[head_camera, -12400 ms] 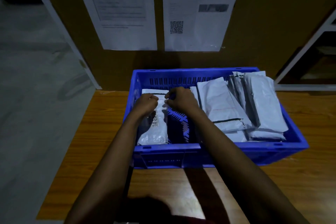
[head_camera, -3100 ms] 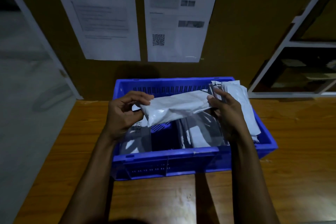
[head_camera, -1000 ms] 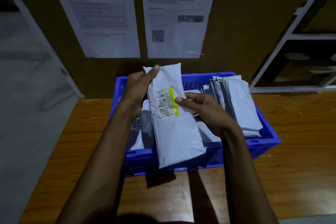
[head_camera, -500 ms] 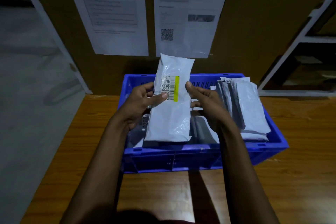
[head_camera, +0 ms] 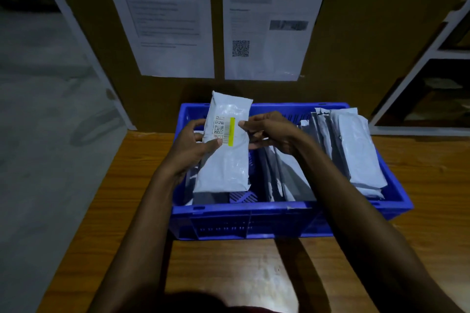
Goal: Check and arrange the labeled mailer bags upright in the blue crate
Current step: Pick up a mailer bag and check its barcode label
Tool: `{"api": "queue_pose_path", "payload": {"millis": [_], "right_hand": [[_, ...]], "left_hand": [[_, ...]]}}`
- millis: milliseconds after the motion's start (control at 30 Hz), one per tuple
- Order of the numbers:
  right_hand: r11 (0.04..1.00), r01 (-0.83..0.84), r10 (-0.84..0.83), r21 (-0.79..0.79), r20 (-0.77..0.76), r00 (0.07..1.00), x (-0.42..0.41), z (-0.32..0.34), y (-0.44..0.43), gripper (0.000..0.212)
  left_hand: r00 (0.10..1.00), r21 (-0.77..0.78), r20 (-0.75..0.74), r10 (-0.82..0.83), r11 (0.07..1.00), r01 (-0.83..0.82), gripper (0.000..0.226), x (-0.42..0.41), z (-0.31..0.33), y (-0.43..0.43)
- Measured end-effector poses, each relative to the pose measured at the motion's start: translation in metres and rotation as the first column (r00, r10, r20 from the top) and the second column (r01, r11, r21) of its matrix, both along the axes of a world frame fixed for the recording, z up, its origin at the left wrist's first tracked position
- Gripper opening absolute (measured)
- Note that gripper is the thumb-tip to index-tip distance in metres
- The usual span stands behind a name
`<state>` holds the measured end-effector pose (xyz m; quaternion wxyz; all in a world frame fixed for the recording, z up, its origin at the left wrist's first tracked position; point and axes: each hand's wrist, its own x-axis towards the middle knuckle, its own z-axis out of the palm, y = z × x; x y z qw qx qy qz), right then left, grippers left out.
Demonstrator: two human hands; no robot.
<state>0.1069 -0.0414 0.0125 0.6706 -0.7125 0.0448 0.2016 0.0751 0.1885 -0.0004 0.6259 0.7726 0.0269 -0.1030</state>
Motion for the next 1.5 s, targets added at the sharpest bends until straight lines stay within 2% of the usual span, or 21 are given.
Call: {"api": "queue_pose_path", "payload": {"millis": [133,233,333,433,600,700,767,867,967,1167,1267,1333,1400,1500], "right_hand": [[0.998,-0.054,0.051,-0.028,-0.099,0.994,0.011,-0.025,0.017,0.023],[0.986,-0.123,0.105,-0.109,-0.164,0.981,0.012,-0.052,0.032,0.023],[0.969,-0.137,0.108,-0.205,-0.148,0.983,0.012,-0.075,0.047,0.019],[0.971,-0.103,0.079,-0.218,-0.116,0.990,0.014,-0.083,0.055,0.021],[0.993,-0.090,0.081,-0.079,-0.120,0.989,0.009,-0.083,0.069,0.020],[0.994,-0.071,0.062,-0.088,-0.095,0.994,0.011,-0.082,0.064,0.008],[0.986,0.024,-0.032,-0.166,-0.042,0.999,0.017,-0.086,0.052,0.003],[0.918,0.161,-0.140,-0.362,0.085,0.987,0.023,-0.086,0.038,0.024],[0.814,0.145,-0.035,-0.562,0.202,0.979,0.024,-0.085,0.028,0.025],[0.709,0.060,0.216,-0.703,0.297,0.930,0.020,-0.084,0.028,0.019],[0.681,0.054,0.270,-0.730,0.318,0.909,0.017,-0.083,0.030,0.017],[0.679,0.054,0.288,-0.733,0.333,0.898,0.013,-0.077,0.028,0.016],[0.690,0.093,0.256,-0.718,0.362,0.896,0.011,-0.063,0.020,0.016],[0.715,0.199,0.119,-0.671,0.397,0.910,0.004,-0.038,-0.007,0.017]], "left_hand": [[0.996,0.335,0.044,0.078,0.938,-0.088,0.064,0.000,-0.015,0.004],[0.997,0.518,0.064,0.032,0.853,-0.061,0.053,-0.001,-0.025,0.006],[0.996,0.501,0.089,0.022,0.863,-0.064,0.044,0.002,-0.029,0.006],[0.998,0.460,0.061,-0.015,0.888,-0.015,0.039,0.002,-0.028,0.003],[0.990,0.535,-0.033,-0.138,0.834,0.134,0.048,0.001,-0.041,0.001],[0.967,0.609,-0.110,-0.229,0.753,0.248,0.062,0.001,-0.049,0.004],[0.952,0.637,-0.142,-0.271,0.711,0.297,0.069,0.002,-0.054,0.005],[0.931,0.672,-0.157,-0.329,0.655,0.345,0.078,0.004,-0.053,0.005],[0.894,0.659,-0.216,-0.393,0.616,0.430,0.089,0.003,-0.052,0.002],[0.853,0.651,-0.288,-0.436,0.564,0.508,0.095,0.008,-0.061,0.001],[0.843,0.670,-0.303,-0.444,0.529,0.520,0.098,0.011,-0.059,0.001],[0.861,0.695,-0.268,-0.431,0.532,0.483,0.099,0.011,-0.050,-0.004],[0.882,0.719,-0.160,-0.443,0.560,0.412,0.096,0.011,-0.039,-0.014],[0.896,0.618,0.123,-0.427,0.739,0.268,0.077,0.013,-0.023,-0.031]]}}
